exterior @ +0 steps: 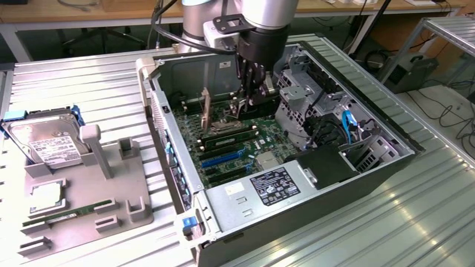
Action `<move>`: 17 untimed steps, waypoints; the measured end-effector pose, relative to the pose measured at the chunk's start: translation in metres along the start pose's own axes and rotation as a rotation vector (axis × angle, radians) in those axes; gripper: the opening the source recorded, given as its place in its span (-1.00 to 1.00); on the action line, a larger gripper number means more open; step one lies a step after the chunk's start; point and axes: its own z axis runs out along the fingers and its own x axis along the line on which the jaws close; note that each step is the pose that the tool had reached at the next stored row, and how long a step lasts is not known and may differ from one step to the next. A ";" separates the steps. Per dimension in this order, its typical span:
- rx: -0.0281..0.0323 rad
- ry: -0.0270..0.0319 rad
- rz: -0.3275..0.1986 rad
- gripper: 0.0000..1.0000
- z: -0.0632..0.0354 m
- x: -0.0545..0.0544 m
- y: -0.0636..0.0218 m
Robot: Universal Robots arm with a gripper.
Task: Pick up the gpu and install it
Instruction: 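Insert the gpu into the slot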
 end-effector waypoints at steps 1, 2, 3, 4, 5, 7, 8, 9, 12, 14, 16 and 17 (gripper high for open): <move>0.0000 0.0000 0.000 -0.48 0.0002 0.000 0.0000; 0.0000 0.0001 0.000 -0.48 0.0002 0.001 0.0000; 0.0000 0.0001 0.000 -0.48 0.0004 0.001 0.0000; 0.0000 0.0001 0.000 -0.48 0.0005 0.001 0.0000; 0.0000 0.0000 0.000 -0.48 0.0007 0.001 0.0000; 0.0000 0.0000 0.000 -0.48 0.0009 0.002 0.0000; 0.0000 0.0001 0.000 -0.48 0.0010 0.002 0.0000; 0.0000 0.0000 0.000 -0.48 0.0012 0.003 0.0000; 0.0000 0.0000 0.000 -0.48 0.0017 0.004 0.0000; 0.0000 0.0000 0.000 -0.48 0.0020 0.004 0.0000; 0.0000 0.0000 0.000 -0.48 0.0023 0.005 0.0001; 0.0000 0.0000 0.000 -0.48 0.0024 0.005 0.0001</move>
